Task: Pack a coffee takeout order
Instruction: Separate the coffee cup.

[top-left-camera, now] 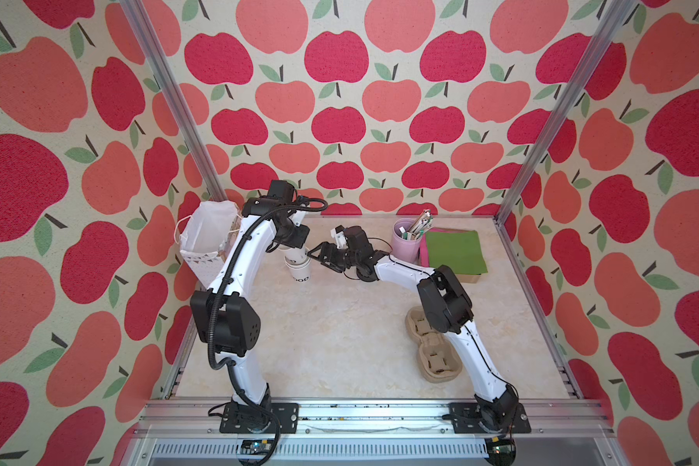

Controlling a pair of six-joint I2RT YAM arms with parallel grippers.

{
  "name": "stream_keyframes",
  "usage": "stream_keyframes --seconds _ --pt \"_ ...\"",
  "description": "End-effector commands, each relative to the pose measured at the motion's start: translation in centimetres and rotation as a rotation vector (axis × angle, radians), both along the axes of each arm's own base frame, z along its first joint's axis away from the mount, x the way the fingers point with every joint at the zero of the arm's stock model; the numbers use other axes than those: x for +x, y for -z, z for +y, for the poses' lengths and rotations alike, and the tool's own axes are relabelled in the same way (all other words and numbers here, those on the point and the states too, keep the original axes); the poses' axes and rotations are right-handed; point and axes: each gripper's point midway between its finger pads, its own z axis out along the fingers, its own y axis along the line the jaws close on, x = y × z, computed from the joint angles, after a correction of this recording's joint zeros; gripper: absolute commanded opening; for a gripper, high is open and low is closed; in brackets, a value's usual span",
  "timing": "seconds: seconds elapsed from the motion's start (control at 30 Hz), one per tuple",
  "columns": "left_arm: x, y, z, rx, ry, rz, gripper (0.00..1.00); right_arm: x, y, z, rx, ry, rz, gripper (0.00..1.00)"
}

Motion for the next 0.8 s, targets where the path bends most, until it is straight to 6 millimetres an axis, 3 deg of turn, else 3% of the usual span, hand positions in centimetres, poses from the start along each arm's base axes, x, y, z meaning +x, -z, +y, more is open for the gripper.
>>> stream_keyframes --seconds 0.0,0.27,0.6,0.77 --pt "-2.0 -3.9 0.2 0.019 0.006 -0.066 0.0 -0.3 0.4 -0.1 -0.023 0.001 -0.013 0.85" --pt "-5.6 -7.9 -1.4 0.061 0.048 -0.155 0.0 -0.1 -2.9 0.1 0.026 0.004 -0.062 0.86" --pt "-10.3 -10.3 -3.7 0.045 0.1 -0.177 0.0 0.3 -8.5 -1.1 0.076 0.016 -0.151 0.91" --pt "-13.4 -10.9 -6.2 -0.016 0.17 -0.178 0.0 0.6 -10.5 -2.7 0.085 0.037 -0.183 0.93"
